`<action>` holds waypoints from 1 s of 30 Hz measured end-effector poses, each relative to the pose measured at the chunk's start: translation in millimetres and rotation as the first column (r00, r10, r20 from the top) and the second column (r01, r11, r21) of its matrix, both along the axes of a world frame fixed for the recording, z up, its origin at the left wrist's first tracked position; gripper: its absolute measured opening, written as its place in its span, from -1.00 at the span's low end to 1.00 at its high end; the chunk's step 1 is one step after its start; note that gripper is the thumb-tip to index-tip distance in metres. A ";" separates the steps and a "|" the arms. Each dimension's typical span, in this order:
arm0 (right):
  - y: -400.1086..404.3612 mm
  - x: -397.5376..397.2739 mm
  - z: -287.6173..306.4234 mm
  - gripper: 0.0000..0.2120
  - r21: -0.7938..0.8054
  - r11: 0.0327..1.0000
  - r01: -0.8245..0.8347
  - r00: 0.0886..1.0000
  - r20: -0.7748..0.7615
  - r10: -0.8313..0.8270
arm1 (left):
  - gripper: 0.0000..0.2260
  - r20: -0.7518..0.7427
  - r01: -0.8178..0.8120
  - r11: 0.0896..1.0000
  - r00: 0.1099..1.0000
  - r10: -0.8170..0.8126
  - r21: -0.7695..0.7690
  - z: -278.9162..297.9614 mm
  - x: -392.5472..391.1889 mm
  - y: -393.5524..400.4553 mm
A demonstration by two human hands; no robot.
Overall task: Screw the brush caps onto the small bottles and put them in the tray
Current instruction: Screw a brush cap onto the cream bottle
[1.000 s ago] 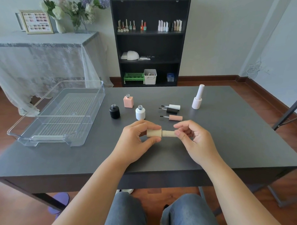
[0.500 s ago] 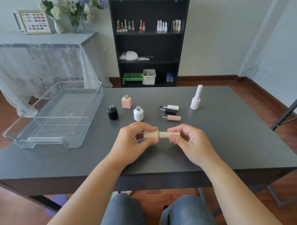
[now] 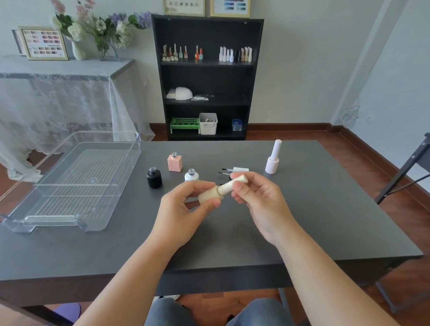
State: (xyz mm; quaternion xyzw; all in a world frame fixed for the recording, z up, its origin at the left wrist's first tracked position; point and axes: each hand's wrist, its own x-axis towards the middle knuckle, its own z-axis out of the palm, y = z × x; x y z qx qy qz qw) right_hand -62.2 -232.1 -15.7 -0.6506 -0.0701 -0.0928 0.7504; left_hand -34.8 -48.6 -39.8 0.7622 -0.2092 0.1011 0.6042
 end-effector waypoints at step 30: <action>-32.8 107.9 40.9 -0.52 -0.804 0.459 0.379 0.883 0.165 -0.439 | -0.74 -0.080 -0.294 0.924 0.944 0.321 0.244 -13.5 54.6 1.4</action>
